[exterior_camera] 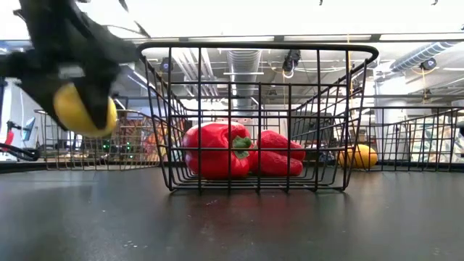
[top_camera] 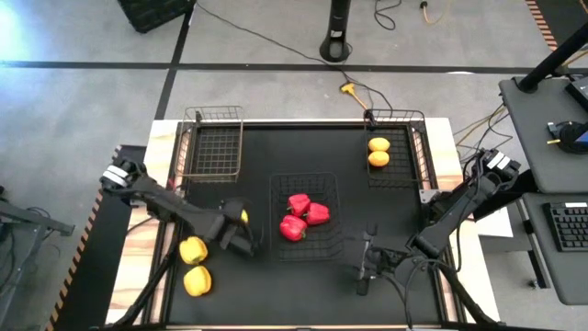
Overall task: Sort produce into baskets
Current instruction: Put the lemon into the right wire basket
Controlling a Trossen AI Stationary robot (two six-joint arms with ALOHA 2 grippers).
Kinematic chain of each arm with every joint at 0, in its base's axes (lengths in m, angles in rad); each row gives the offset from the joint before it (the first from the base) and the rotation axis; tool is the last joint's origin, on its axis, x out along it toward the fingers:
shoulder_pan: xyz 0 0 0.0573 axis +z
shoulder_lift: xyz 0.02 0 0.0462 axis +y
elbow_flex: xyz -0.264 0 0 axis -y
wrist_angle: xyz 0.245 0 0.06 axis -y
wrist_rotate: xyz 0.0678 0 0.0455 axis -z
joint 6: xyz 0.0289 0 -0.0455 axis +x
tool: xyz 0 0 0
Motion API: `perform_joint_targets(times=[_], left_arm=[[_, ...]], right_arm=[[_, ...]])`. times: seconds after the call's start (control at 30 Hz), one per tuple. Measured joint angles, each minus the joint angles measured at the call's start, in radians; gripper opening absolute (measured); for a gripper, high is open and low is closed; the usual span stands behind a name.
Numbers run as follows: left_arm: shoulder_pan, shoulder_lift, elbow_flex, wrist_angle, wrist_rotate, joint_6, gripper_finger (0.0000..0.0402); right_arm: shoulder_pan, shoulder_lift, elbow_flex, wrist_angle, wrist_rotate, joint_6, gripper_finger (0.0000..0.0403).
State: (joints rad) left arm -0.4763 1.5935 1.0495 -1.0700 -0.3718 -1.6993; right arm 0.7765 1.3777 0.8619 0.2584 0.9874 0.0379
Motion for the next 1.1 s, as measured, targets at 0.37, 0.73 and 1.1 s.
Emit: perform_joint_targets(times=[0.37, 0.73, 1.1], left_arm=[[-0.338, 0.207, 0.254, 0.073, 0.085, 0.096, 0.029], [-0.306, 0.61, 0.581, 0.123, -0.054, 0.404, 0.029], [-0.212, 0.763, 0.83, 0.204, -0.166, 0.786, 0.029]], right_arm=[[0.002, 0.0, 0.0, 0.001, 0.0, 0.015, 0.0277], [0.003, 0.127, 0.019, 0.057, -0.231, 0.023, 0.0272], [0.038, 0.361, 0.272, -0.396, -0.29, 0.239, 0.0296]])
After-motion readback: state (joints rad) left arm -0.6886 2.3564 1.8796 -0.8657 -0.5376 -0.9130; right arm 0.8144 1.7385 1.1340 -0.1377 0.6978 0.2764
